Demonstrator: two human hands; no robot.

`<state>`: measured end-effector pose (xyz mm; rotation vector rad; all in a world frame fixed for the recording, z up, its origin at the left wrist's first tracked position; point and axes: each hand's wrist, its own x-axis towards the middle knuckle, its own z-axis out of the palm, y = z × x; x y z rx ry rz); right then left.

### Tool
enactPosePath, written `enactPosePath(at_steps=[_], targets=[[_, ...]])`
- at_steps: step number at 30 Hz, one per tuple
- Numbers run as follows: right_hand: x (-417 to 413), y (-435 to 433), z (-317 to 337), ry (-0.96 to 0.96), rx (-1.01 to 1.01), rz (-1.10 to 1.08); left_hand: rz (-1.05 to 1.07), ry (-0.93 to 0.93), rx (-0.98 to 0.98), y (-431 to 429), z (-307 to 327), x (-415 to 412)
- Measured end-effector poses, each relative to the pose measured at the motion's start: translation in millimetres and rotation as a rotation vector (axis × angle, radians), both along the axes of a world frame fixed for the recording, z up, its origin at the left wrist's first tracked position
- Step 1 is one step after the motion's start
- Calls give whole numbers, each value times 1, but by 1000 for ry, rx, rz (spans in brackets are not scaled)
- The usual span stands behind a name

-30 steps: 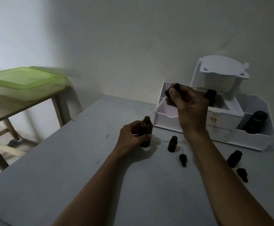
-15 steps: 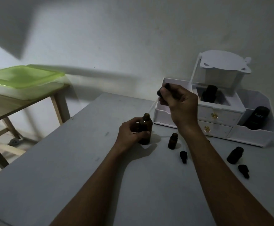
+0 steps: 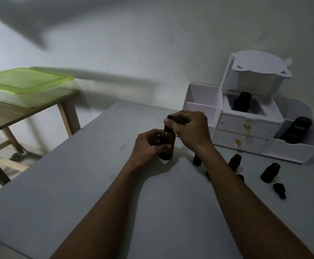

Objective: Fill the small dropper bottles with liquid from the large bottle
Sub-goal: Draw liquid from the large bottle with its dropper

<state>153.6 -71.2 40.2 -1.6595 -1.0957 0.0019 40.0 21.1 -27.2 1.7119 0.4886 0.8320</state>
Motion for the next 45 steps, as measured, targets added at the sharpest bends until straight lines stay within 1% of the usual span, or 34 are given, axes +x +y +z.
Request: enactPosePath(at_steps=[14,30,34,39,43,45], targets=[[-5,3,0,19,88,-44,5,12,14,2,-5,3],[-3,4,-2,22,78,-48,11,21,-1,-1,-4,1],[0,1,9,60,142,-24,6,20,-9,1,-5,0],[5,-4,42,76,248,12,-4,19,-13,4,-6,-2],[12,-23,72,109,375,32,-32,-5,-7,3,-5,-4],[20,-40,79,135,448,14,-5,-28,44,0,-1,-4]])
